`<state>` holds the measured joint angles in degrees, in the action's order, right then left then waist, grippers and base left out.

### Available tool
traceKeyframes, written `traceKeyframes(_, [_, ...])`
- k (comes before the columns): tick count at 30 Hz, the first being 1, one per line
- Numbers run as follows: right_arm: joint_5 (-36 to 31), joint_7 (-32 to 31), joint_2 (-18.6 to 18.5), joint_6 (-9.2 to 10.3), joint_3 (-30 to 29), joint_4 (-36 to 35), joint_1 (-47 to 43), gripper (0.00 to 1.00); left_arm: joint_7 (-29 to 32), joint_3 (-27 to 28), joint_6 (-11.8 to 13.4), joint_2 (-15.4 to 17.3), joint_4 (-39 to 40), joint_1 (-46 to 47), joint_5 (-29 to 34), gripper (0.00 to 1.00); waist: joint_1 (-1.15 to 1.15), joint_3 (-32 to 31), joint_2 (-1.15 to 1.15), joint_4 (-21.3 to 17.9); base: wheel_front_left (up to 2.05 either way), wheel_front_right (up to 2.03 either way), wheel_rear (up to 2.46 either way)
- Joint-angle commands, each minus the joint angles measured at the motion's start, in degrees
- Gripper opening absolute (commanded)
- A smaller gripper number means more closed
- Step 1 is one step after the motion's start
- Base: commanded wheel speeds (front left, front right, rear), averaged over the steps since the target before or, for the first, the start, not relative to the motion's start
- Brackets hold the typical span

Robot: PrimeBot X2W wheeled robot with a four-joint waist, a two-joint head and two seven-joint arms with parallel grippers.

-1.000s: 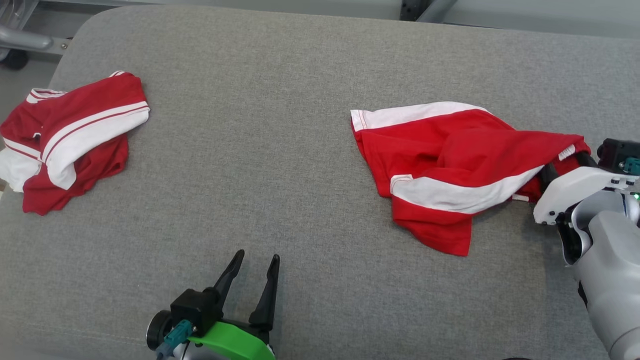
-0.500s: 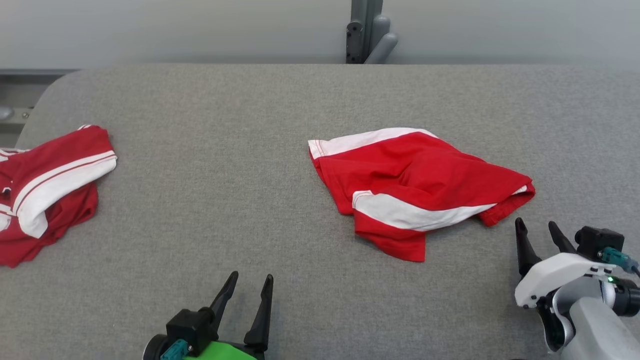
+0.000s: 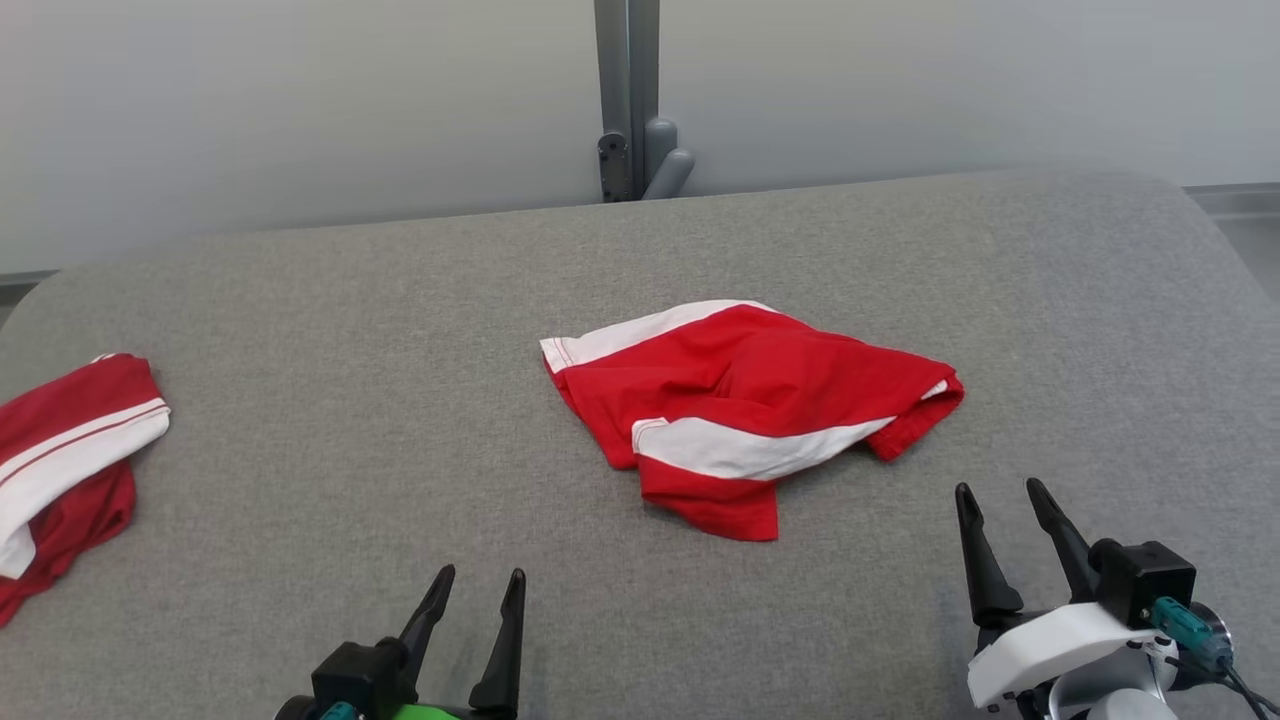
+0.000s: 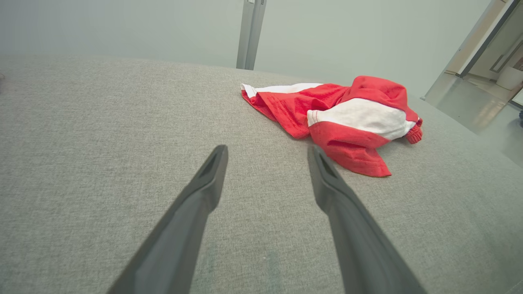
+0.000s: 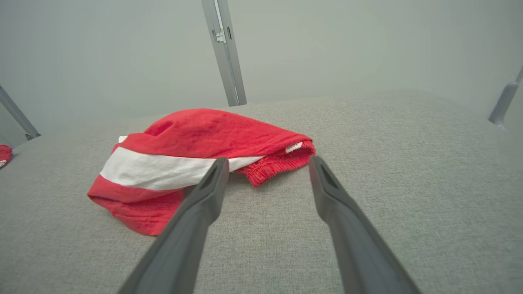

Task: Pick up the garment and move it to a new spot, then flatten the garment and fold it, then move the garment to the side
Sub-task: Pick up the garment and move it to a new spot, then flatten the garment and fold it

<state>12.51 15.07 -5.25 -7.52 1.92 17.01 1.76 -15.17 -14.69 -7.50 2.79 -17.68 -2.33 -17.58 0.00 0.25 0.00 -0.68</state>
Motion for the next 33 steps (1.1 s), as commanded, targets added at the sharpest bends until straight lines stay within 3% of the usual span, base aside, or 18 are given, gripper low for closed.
traceKeyframes(1, [-0.7, 0.2, 0.2, 0.06, 0.0, -0.8, -0.7, 1.0, 0.0, 0.5, 0.0, 0.2, 0.2, -0.5, 0.3, 1.0, 0.0, -0.6, 0.0, -1.1, 0.0, 0.0, 0.0])
traceKeyframes(11, [-0.9, 0.2, 0.5, 0.06, 1.9, -2.0, 1.8, 1.0, 0.0, -5.5, 0.0, 0.2, -2.3, 10.8, -3.4, 1.0, 0.0, 4.3, 0.0, -4.6, 0.0, 0.0, 0.0])
traceKeyframes(20, [-0.1, 0.1, 0.5, 0.06, 3.9, -0.7, 5.3, 1.0, 0.0, -10.7, 0.0, 0.5, -13.5, 25.8, -14.5, 1.0, 0.0, 9.4, 0.0, -9.5, 0.0, 0.0, 0.0])
traceKeyframes(28, [0.0, 0.2, 0.6, 0.06, 4.5, -0.1, 6.7, 1.0, 0.0, -18.4, 0.0, 4.3, -22.7, 31.9, -24.8, 1.0, 0.0, 12.2, 0.0, -11.5, 0.0, 0.0, 0.0])
traceKeyframes(33, [-0.5, 0.2, 0.7, 0.06, 5.1, 0.1, 7.0, 1.0, 0.0, -21.2, 0.0, 5.3, -24.3, 32.7, -27.8, 1.0, 0.0, 13.1, 0.0, -11.5, 0.0, 0.0, 0.0])
